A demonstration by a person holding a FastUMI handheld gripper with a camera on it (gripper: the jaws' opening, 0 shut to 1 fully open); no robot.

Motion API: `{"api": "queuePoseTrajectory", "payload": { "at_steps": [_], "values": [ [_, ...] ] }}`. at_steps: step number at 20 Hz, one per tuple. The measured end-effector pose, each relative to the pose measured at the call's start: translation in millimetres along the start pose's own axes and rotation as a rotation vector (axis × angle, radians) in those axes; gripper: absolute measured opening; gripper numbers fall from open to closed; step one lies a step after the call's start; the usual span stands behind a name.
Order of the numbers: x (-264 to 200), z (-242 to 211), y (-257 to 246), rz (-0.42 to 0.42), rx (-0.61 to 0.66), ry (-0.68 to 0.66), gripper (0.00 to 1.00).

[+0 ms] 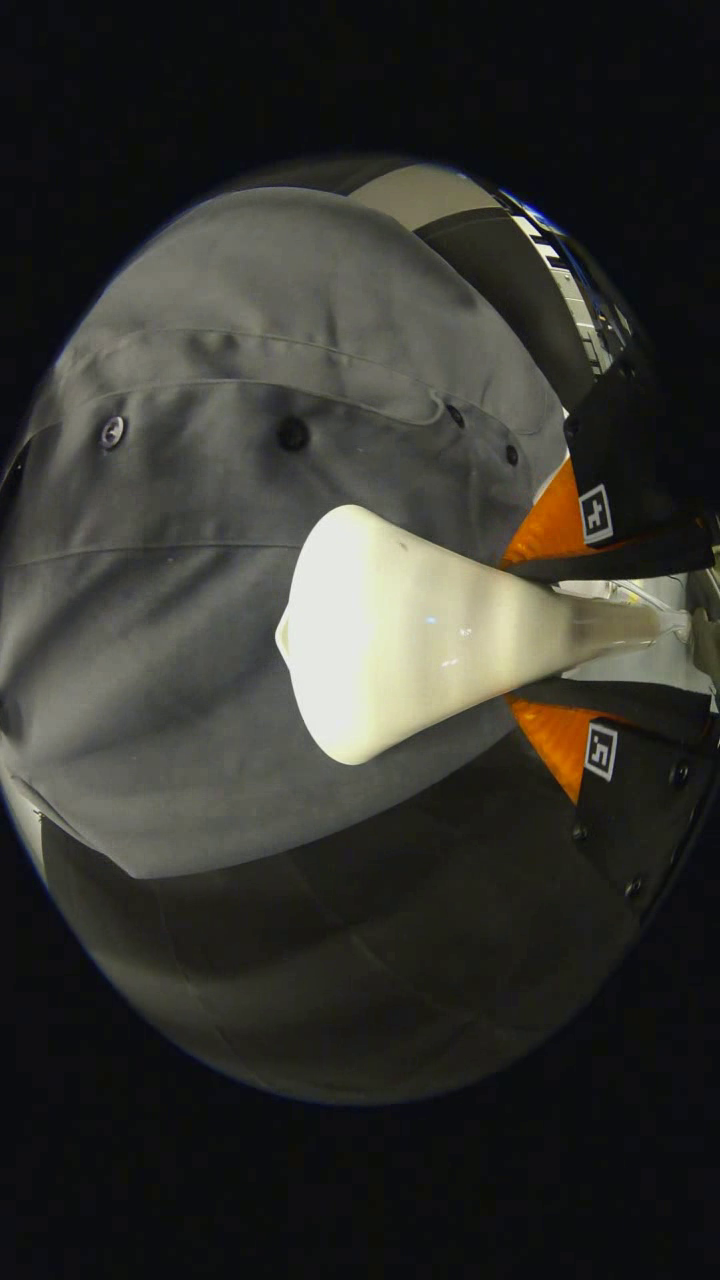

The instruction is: Iron the clothes twice with a garment steamer, once on the left side and once on the right side.

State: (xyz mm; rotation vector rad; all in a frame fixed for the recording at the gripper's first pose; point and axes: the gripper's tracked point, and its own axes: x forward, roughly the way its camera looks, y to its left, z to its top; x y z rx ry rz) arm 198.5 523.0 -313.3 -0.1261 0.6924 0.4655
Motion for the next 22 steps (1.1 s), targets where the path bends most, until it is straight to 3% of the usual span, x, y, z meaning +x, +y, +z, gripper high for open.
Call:
{"api": "queuePoseTrajectory", "payload": {
  "at_steps": [22],
  "values": [
    [36, -100, -1, 0.051, 0.017, 0.181, 0.51]
  ]
}}
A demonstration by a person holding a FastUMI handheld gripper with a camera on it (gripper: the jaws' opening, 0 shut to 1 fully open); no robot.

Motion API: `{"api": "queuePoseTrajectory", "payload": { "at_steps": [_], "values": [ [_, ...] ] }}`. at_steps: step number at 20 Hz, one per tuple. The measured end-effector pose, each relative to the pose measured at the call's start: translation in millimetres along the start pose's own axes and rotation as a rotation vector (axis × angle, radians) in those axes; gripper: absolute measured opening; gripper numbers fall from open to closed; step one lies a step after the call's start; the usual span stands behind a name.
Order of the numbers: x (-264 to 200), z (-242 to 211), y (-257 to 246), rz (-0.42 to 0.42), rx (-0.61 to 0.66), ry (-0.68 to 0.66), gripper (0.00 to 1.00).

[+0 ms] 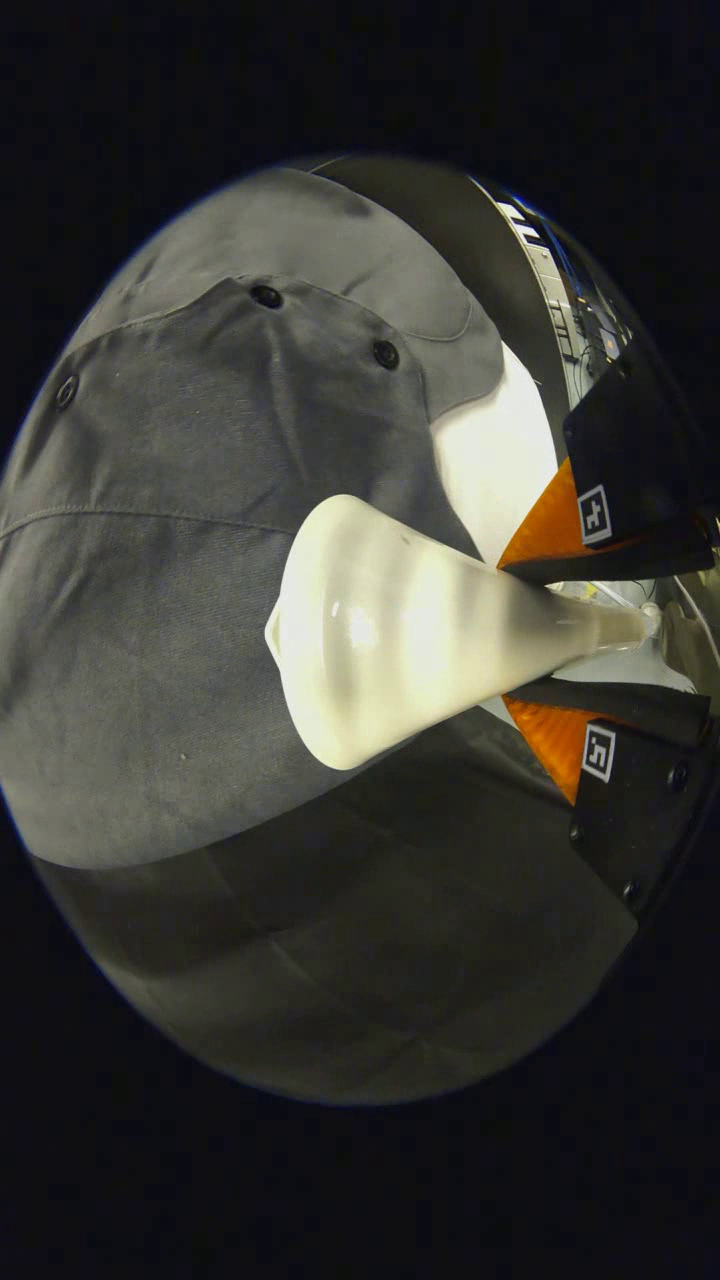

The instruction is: Iron the clothes twice with a garment steamer, once on the left side and once on the right side.

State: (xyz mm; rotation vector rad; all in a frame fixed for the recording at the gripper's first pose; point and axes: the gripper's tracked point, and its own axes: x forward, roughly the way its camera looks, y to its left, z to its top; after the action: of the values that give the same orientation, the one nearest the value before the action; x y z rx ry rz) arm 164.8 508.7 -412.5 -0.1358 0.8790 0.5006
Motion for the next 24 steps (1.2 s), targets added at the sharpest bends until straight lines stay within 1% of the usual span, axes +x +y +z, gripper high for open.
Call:
{"api": "queuePoseTrajectory", "payload": {
  "at_steps": [2, 5, 9, 11, 14, 19, 22, 24],
  "values": [
    [-11, 2, -6, 0.007, 0.014, -0.004, 0.51],
    [-36, 16, -22, 0.003, 0.038, -0.049, 0.51],
    [-82, 44, -53, -0.022, 0.07, -0.145, 0.51],
    [-109, 62, -71, -0.047, 0.083, -0.205, 0.51],
    [-158, 89, -98, -0.098, 0.087, -0.302, 0.51],
    [-257, 140, -137, -0.185, 0.101, -0.49, 0.51],
    [-327, 157, -158, -0.235, 0.1, -0.602, 0.5],
    [-365, 161, -167, -0.255, 0.101, -0.668, 0.5]
  ]
}}
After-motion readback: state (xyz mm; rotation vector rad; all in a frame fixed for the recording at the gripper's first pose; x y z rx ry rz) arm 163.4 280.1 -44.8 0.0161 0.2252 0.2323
